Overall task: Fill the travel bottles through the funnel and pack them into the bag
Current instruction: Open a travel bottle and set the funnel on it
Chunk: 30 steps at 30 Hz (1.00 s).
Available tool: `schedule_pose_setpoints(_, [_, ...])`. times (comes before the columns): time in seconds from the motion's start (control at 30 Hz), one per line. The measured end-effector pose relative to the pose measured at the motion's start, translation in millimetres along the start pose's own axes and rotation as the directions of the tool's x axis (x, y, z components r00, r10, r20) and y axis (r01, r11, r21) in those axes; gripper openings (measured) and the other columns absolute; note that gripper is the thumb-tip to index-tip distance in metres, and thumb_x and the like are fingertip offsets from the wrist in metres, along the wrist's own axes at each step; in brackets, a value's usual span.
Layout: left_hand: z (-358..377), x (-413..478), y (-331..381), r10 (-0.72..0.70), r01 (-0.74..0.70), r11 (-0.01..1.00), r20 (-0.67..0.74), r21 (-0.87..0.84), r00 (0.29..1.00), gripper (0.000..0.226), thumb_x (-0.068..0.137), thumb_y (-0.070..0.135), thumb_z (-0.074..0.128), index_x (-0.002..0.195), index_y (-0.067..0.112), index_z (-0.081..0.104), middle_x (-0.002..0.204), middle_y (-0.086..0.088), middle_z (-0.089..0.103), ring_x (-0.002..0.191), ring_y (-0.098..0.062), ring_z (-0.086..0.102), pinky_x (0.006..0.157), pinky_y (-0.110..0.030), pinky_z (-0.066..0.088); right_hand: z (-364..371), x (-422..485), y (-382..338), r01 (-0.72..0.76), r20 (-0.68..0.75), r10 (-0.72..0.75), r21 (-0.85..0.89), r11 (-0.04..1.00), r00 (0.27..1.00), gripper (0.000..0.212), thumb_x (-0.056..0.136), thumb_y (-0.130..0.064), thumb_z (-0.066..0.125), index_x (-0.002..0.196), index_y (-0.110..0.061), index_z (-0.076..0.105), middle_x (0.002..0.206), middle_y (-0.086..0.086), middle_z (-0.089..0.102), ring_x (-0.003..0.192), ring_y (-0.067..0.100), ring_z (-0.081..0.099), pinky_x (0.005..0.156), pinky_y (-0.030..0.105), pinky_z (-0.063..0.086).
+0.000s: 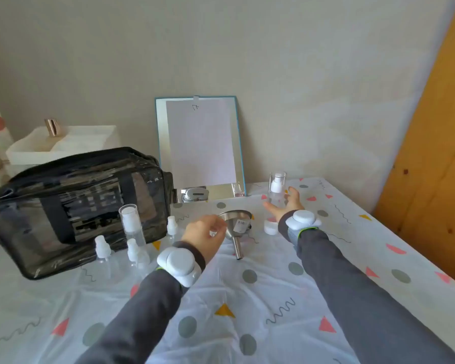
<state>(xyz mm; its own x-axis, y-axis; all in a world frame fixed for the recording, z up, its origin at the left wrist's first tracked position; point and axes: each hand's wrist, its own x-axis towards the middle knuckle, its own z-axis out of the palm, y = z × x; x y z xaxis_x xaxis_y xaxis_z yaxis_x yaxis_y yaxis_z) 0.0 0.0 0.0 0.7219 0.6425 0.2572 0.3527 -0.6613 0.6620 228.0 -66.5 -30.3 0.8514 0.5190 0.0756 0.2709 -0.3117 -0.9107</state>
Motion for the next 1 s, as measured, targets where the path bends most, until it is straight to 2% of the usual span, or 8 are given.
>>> schedule_pose_setpoints(0.07, [2.7, -0.5, -1.8, -0.006, 0.006, 1.000, 0.016, -0.014, 1.000, 0.019, 0.091, 0.017, 0.050, 0.103, 0.015, 0.064, 0.103, 0.000, 0.064, 0.093, -0.012, 0.059, 0.084, -0.020, 0.045, 1.5, 2.2, 2.6, 0.028, -0.026, -0.028, 0.004, 1.000, 0.999, 0.075, 0.077, -0.021, 0.073, 0.138, -0.014, 0.029, 0.131, 0.008, 0.050, 0.107, 0.028, 0.054, 0.091, 0.032, 0.045])
schedule_pose_setpoints(0.13, [4.5, -0.7, -4.2, 0.015, -0.016, 1.000, 0.031, 0.010, 0.999, 0.019, 0.091, 0.018, 0.050, 0.104, 0.016, 0.064, 0.104, 0.000, 0.064, 0.092, -0.012, 0.059, 0.084, -0.020, 0.046, 5.0, 6.8, 10.4, 0.049, -0.053, -0.045, 0.060, 0.997, 0.998, 0.058, 0.075, -0.015, 0.074, 0.125, -0.012, 0.044, 0.113, 0.009, 0.058, 0.093, 0.029, 0.058, 0.064, 0.019, 0.053])
schedule_pose_setpoints(0.2, [4.1, 1.1, -6.7, 0.023, -0.022, 1.000, 0.024, -0.011, 0.999, 0.019, 0.091, 0.018, 0.050, 0.104, 0.017, 0.064, 0.103, 0.001, 0.064, 0.091, -0.010, 0.058, 0.083, -0.018, 0.045, 5.7, 6.9, 9.8, 0.074, -0.084, -0.067, 0.084, 0.994, 0.994, 0.042, 0.074, -0.012, 0.075, 0.110, -0.012, 0.054, 0.103, 0.010, 0.061, 0.073, 0.021, 0.056, 0.041, 0.005, 0.041])
schedule_pose_setpoints(0.4, [-5.5, -4.5, -5.6, 0.037, -0.041, 0.997, -0.045, -0.071, 0.998, 0.020, 0.091, 0.016, 0.051, 0.110, 0.017, 0.059, 0.102, 0.003, 0.060, 0.099, -0.011, 0.057, 0.086, -0.018, 0.046, -2.5, -19.1, -3.3, 0.168, -0.113, -0.162, 0.047, 0.985, 0.980, 0.046, 0.073, -0.025, 0.076, 0.113, -0.017, 0.055, 0.101, 0.006, 0.064, 0.094, 0.028, 0.059, 0.081, 0.049, 0.052])
schedule_pose_setpoints(0.53, [-10.6, -18.7, 2.9, 0.048, -0.056, 0.991, -0.069, -0.122, 0.996, 0.036, 0.089, 0.024, 0.058, 0.124, 0.017, 0.049, 0.108, 0.007, 0.053, 0.108, -0.011, 0.053, 0.093, -0.024, 0.044, -3.5, -64.6, -31.5, 0.245, -0.007, -0.246, 0.123, 0.962, 0.969, 0.041, 0.068, -0.026, 0.080, 0.102, -0.025, 0.056, 0.100, 0.002, 0.066, 0.092, 0.023, 0.060, 0.084, 0.033, 0.048])
schedule_pose_setpoints(0.73, [-21.7, -39.3, 24.6, 0.008, -0.014, 0.907, -0.017, -0.421, 1.000, 0.067, 0.081, 0.028, 0.068, 0.138, 0.019, 0.033, 0.129, 0.008, 0.042, 0.115, -0.005, 0.044, 0.100, -0.025, 0.038, 5.0, -125.2, -69.2, 0.226, 0.299, -0.320, 0.310, 0.924, 0.899, 0.039, 0.066, -0.003, 0.079, 0.092, -0.025, 0.061, 0.095, 0.003, 0.070, 0.095, 0.028, 0.066, 0.088, 0.038, 0.052])
schedule_pose_setpoints(0.87, [-35.2, -58.7, 28.4, -0.001, -0.021, 0.882, -0.046, -0.471, 0.999, 0.055, 0.082, 0.019, 0.067, 0.131, 0.016, 0.042, 0.123, 0.003, 0.055, 0.109, -0.007, 0.053, 0.088, -0.015, 0.042, 20.1, -152.7, -74.9, 0.169, 0.464, -0.328, 0.351, 0.921, 0.823, 0.039, 0.072, 0.008, 0.070, 0.089, -0.026, 0.061, 0.093, -0.002, 0.069, 0.090, 0.019, 0.066, 0.082, 0.031, 0.055])
schedule_pose_setpoints(1.0, [-40.6, -79.3, 19.5, -0.020, -0.001, 0.935, -0.057, -0.355, 0.998, 0.040, 0.081, 0.021, 0.069, 0.117, 0.019, 0.053, 0.107, 0.001, 0.064, 0.104, -0.014, 0.059, 0.095, -0.033, 0.046, 33.4, -176.0, -68.3, 0.180, 0.538, -0.325, 0.305, 0.935, 0.777, 0.042, 0.072, 0.000, 0.074, 0.098, -0.029, 0.060, 0.099, -0.005, 0.068, 0.097, 0.015, 0.064, 0.086, 0.030, 0.054])
